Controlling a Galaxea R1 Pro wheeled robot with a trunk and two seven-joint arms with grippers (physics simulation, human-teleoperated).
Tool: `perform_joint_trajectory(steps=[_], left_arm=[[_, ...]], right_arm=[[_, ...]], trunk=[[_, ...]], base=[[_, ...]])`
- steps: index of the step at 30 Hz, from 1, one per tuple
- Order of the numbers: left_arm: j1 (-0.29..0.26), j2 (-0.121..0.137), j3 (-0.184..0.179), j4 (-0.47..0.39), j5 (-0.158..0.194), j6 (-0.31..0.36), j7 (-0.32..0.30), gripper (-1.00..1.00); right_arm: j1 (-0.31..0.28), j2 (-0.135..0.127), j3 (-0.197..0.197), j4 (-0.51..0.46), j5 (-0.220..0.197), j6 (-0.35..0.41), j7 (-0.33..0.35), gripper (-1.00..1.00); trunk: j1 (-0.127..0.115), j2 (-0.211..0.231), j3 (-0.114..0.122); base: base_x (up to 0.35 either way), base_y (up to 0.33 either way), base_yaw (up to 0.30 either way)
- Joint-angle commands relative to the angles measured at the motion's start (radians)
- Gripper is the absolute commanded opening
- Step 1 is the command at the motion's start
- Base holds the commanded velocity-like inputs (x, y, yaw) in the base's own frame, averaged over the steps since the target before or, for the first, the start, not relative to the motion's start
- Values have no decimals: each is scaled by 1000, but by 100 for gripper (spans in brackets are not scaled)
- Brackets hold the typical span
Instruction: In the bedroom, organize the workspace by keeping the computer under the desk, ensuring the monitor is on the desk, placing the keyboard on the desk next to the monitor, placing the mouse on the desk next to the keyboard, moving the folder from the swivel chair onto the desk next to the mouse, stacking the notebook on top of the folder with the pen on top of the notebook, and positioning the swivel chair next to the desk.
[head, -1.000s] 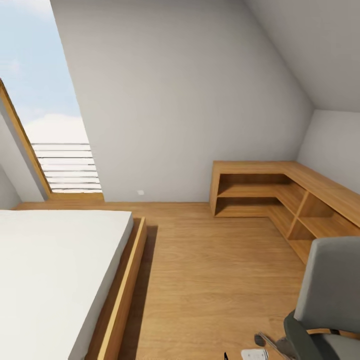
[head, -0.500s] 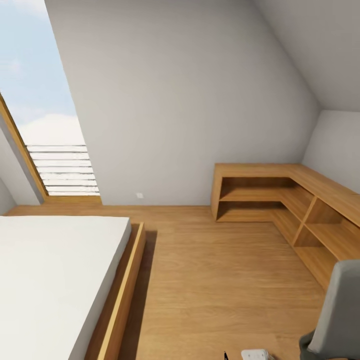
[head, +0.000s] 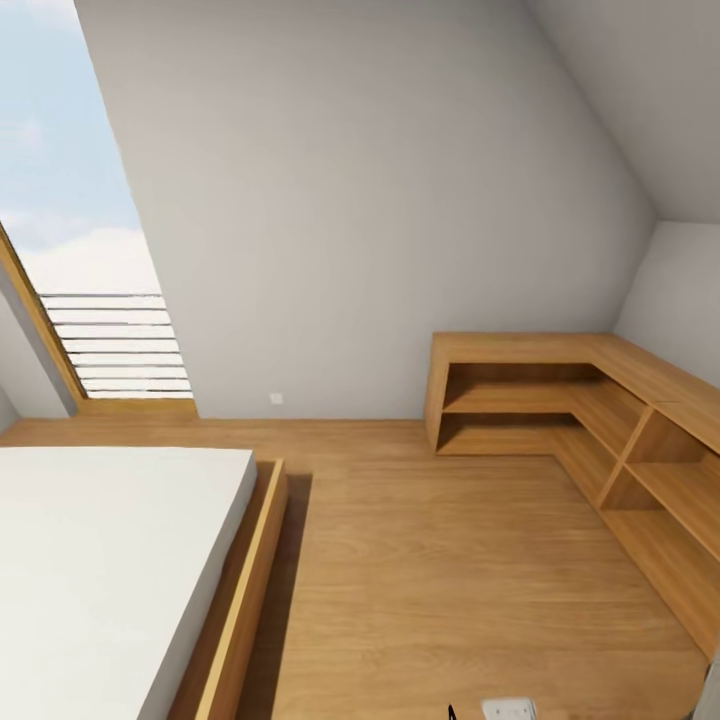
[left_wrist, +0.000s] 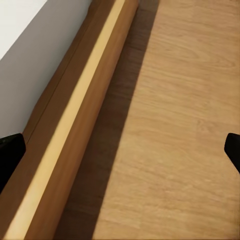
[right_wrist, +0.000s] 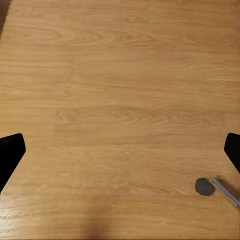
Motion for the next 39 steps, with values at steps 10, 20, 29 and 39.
perform_joint_trajectory(steps=[10,20,29,39], left_arm=[[1,-1,4,-2,-4,-1,2,100],[1,-1,4,-2,-4,-2,2,100],[1,-1,4,-2,-4,-1,2,100],[1,-1,4,-2,-4,-1,2,100]], right_arm=[[-1,0,-8,2,11,-4,-5,100],[-1,0,-8,2,11,-3,-5,100],[-1,0,-8,2,11,-4,-5,100],[-1,0,-8,2,11,-3,-5,100]], trunk=[[1,-1,-1],[1,-1,-1],[1,-1,-1],[1,-1,-1]], base=[[229,0,0],[202,0,0],[189,0,0],[183,0,0]])
